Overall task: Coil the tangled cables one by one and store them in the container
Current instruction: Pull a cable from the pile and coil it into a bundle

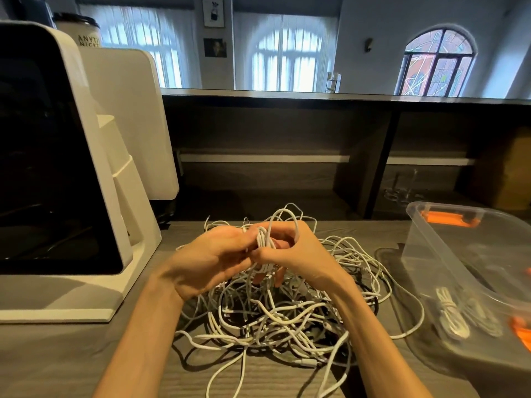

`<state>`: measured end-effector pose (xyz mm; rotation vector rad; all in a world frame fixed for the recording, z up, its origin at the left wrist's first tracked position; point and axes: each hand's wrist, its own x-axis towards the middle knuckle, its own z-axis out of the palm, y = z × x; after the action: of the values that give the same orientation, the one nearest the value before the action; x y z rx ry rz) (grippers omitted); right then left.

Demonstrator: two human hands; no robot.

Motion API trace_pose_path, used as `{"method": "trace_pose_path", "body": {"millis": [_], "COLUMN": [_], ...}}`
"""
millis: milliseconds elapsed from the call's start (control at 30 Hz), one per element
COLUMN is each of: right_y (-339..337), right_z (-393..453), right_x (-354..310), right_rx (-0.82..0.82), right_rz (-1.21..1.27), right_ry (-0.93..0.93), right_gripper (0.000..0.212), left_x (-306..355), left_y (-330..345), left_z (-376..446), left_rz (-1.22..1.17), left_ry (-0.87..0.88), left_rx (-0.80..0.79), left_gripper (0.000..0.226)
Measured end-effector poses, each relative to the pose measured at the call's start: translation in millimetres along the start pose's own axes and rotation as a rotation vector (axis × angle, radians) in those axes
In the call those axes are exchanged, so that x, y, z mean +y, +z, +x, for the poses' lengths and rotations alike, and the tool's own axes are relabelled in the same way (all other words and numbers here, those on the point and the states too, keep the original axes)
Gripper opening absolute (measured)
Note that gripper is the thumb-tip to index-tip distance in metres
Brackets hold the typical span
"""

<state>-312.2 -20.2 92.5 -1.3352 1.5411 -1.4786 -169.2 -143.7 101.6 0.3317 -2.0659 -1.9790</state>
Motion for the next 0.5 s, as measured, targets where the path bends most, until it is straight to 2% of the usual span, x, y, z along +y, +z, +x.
{"method": "trace_pose_path", "body": {"millis": [67, 100, 133, 200, 233, 333, 400, 500], "right_y": [1, -1, -3, -10, -14, -17, -18, -18], "right_z": [0, 0, 0, 0, 0, -1, -1, -1], "right_x": [1, 1, 2, 4, 6, 8, 8, 7], "right_rx": [-0.002, 0.005, 0.025, 0.088, 0.112, 0.138, 0.192, 0.242], "right_rz": [-0.021, -0.025, -0.019, 0.026, 0.05, 0.065, 0.077, 0.094], "right_ry": [-0.004, -0.005, -0.006, -0.011, -0.012, -0.017, -0.02, -0.032], "right_gripper": [0.028, 0.027, 0.026, 0.023, 0.022, 0.023, 0.021, 0.014], "left_x": [2, 1, 1, 2, 3, 3, 7, 4], "left_y": [0, 0, -1, -2, -1, 1, -1, -11], "left_z": [6, 6, 7, 10, 10, 14, 13, 12], "left_rz": [0.025, -0.003, -0.027, -0.032, -0.008, -0.002, -0.072, -0.039], "left_ry": [0.041, 0.056, 0.061, 0.075, 0.081, 0.101, 0.099, 0.112], "left_rx": [0.043, 0.06, 0.064, 0.074, 0.086, 0.129, 0.214, 0.316], "left_gripper": [0.107, 0.109, 0.096, 0.051, 0.041, 0.048, 0.056, 0.053]}}
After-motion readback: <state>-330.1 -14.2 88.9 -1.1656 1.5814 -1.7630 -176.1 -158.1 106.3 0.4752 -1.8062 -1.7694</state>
